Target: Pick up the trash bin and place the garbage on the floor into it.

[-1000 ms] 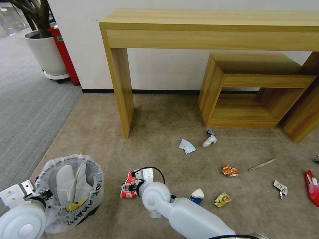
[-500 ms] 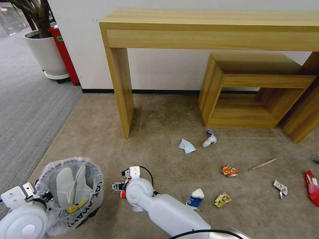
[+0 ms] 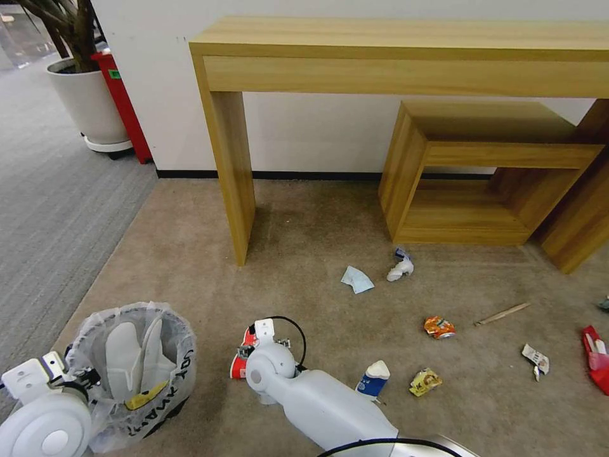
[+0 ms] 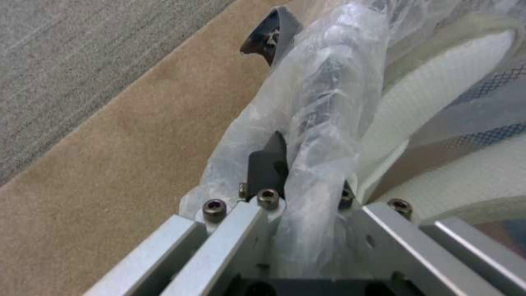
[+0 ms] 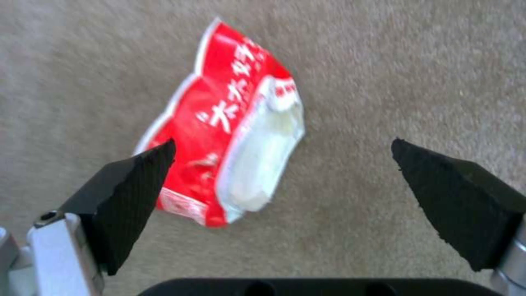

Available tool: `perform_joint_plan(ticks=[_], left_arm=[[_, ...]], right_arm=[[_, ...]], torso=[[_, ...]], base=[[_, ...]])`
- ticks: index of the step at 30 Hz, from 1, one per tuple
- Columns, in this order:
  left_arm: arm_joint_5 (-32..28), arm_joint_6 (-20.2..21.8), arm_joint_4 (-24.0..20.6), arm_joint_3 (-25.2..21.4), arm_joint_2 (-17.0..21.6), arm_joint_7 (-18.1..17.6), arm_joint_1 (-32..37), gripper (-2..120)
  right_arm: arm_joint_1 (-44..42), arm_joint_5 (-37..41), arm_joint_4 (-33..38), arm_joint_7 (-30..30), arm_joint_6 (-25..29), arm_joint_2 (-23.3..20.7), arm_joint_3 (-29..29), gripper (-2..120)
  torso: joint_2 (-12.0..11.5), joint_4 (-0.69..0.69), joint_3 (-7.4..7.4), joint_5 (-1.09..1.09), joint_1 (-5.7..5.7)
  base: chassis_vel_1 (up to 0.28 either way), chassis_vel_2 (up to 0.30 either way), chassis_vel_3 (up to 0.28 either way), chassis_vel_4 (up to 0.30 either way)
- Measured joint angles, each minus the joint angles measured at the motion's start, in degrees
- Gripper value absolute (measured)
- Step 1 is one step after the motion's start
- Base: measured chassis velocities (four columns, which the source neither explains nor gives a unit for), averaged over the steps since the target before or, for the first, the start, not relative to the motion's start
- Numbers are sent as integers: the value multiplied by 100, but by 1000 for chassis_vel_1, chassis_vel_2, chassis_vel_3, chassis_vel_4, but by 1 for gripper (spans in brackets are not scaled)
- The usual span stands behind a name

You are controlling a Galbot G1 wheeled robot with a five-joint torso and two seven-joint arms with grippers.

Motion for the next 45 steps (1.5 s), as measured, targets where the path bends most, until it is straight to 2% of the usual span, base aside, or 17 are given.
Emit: perform_joint_plan(ticks=[8, 16, 31, 33, 36, 37, 40, 41, 43, 45], left_arm=[[66, -2, -10, 51, -66, 16, 32, 1], [160, -16, -32, 93, -133, 63, 66, 1], [227, -50, -34, 155, -140, 95, 45, 1], [231, -50, -36, 155, -135, 95, 48, 1], [250, -51, -39, 166, -110, 98, 48, 1], [250, -51, -39, 166, -110, 98, 48, 1], [262, -61, -39, 194, -98, 103, 26, 1], [262, -61, -39, 194, -98, 103, 26, 1], [271, -64, -38, 212, -97, 104, 22, 1], [272, -65, -38, 214, -98, 104, 23, 1]], right_arm=[[-31, -83, -504, -265, 94, 245, -41, 100], [-38, -506, -1134, -644, 271, 260, -28, 100], [-20, -694, -1499, -1005, 496, 256, -22, 100], [-26, -688, -1490, -1042, 509, 256, -23, 98], [-30, -660, -1448, -1076, 528, 255, -22, 83], [-30, -660, -1448, -1076, 528, 255, -22, 83], [-27, -623, -1377, -1140, 528, 254, -13, 69], [-27, -623, -1377, -1140, 528, 254, -13, 69], [-26, -602, -1351, -1161, 528, 253, 5, 60], [-26, -599, -1341, -1165, 528, 253, 10, 58]], torso=[[0, 2, 0, 1, 0], [0, 0, 0, 0, 0], [0, 1, 0, 0, 0], [0, 1, 0, 0, 0], [0, 1, 0, 0, 0], [0, 1, 0, 0, 0], [0, 0, 0, 0, 0], [0, 0, 0, 0, 0], [0, 0, 0, 0, 0], [0, 0, 0, 0, 0]], base=[[0, 0, 0, 0], [0, 0, 0, 0], [0, 0, 0, 0], [0, 0, 0, 0], [0, 0, 0, 0], [0, 0, 0, 0], [0, 0, 0, 0], [0, 0, 0, 0], [0, 0, 0, 0], [0, 0, 0, 0]])
